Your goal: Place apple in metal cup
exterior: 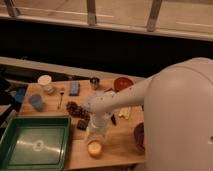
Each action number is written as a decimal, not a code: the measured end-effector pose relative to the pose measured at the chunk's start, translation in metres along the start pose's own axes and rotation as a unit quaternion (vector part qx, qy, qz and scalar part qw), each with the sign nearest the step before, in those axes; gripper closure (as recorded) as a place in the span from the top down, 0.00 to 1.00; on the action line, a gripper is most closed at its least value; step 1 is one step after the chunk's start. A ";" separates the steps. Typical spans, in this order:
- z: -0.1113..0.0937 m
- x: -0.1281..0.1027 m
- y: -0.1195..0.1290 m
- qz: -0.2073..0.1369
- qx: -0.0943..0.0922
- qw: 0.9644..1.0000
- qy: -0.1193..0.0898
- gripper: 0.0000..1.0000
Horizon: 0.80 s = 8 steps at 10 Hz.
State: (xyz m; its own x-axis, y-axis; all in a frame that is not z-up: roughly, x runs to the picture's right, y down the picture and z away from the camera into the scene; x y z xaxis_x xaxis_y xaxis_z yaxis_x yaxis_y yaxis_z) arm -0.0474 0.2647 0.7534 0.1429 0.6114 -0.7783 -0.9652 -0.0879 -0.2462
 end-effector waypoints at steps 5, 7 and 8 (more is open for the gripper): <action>0.021 0.018 -0.012 0.022 0.011 0.999 0.042 0.62; 0.024 0.021 -0.012 0.031 0.022 0.998 0.047 0.44; 0.021 0.020 -0.014 0.038 0.027 0.998 0.042 0.34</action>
State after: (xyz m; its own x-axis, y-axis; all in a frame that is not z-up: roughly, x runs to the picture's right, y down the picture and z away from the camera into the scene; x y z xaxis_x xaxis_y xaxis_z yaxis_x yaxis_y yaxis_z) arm -0.0357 0.2949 0.7530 0.0848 0.5369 -0.8394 -0.9840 -0.0875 -0.1554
